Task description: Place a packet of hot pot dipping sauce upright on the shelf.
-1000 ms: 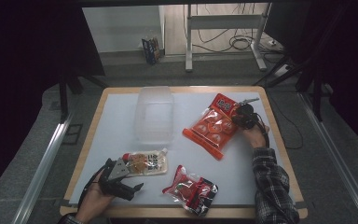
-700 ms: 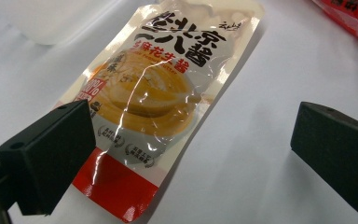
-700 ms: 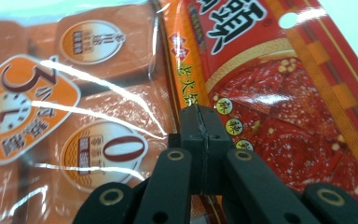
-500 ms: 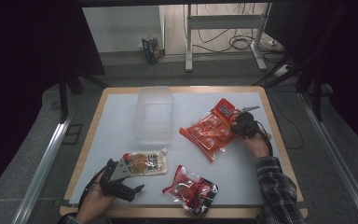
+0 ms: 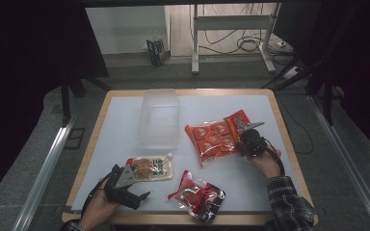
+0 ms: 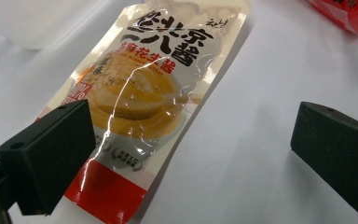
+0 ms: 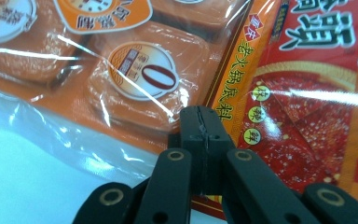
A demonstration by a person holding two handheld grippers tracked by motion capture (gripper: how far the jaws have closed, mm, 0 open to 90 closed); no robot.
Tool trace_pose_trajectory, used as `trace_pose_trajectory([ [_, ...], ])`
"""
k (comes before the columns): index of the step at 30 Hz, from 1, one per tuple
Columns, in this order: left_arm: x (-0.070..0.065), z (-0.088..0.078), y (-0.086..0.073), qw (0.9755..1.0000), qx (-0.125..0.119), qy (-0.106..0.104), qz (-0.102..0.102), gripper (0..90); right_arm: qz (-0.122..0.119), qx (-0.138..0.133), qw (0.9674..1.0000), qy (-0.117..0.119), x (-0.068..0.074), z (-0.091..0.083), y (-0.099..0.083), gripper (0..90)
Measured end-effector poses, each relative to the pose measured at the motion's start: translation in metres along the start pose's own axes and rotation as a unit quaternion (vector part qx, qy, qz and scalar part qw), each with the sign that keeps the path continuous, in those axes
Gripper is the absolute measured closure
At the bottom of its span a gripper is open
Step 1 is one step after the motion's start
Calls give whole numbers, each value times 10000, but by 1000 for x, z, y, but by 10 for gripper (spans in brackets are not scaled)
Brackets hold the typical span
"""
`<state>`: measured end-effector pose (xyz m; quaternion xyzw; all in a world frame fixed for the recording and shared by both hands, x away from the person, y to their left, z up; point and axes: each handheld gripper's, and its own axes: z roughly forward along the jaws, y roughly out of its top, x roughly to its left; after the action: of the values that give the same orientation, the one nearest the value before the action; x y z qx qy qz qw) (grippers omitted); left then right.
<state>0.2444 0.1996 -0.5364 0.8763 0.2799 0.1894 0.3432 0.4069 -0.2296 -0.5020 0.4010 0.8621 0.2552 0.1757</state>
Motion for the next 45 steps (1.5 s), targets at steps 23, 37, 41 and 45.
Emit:
trace_pose_trajectory([
  [23,7,-6,-1,9993,-252,27,-290,0,703,-514,9961,-117,-58,-30,-27,157],
  [37,6,-3,-2,9996,-172,-34,-228,0,731,-334,9950,600,-55,-5,-32,92],
  [41,5,-2,-1,9997,-136,-49,-195,0,737,-428,9929,836,-52,-5,-30,91],
  [45,4,-1,-1,9998,-98,-69,-177,0,849,-501,9902,988,-47,-2,-25,81],
])
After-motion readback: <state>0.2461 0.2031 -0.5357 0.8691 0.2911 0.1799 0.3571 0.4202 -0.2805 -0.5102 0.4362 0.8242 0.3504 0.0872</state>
